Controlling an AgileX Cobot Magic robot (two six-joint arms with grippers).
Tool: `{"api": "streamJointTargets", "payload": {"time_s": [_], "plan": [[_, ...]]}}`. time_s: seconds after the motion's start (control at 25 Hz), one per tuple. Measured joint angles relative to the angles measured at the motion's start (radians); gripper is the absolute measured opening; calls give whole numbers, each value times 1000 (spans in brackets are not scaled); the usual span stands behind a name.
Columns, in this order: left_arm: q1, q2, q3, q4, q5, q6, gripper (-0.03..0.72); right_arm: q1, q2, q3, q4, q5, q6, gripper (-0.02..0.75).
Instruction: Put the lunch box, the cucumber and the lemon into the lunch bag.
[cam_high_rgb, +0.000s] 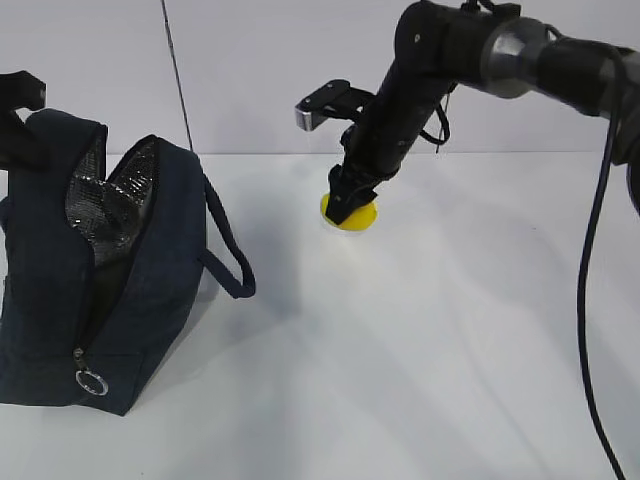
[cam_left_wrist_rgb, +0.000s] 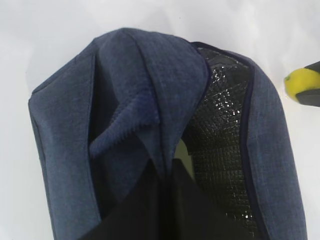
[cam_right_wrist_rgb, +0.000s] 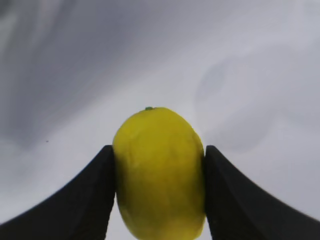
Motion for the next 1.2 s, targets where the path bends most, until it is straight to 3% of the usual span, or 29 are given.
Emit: {"api": "streamJointTargets", "payload": {"time_s": [0.24, 0.48, 0.64, 0.92, 1.2], "plan": [[0, 0, 0, 0, 0, 0, -6, 0, -5, -146, 104, 92, 66, 398], [0, 0, 0, 0, 0, 0, -6, 31, -103, -169, 160, 104, 97, 398], [0, 0, 0, 0, -1, 0, -6, 92, -163, -171, 236, 106, 99, 398], [0, 0, 0, 0, -2, 0, -6, 252, -172, -171, 259, 116, 99, 398], [0, 0, 0, 0, -5, 0, -6, 315, -149, -171, 287, 120, 88, 398]]}}
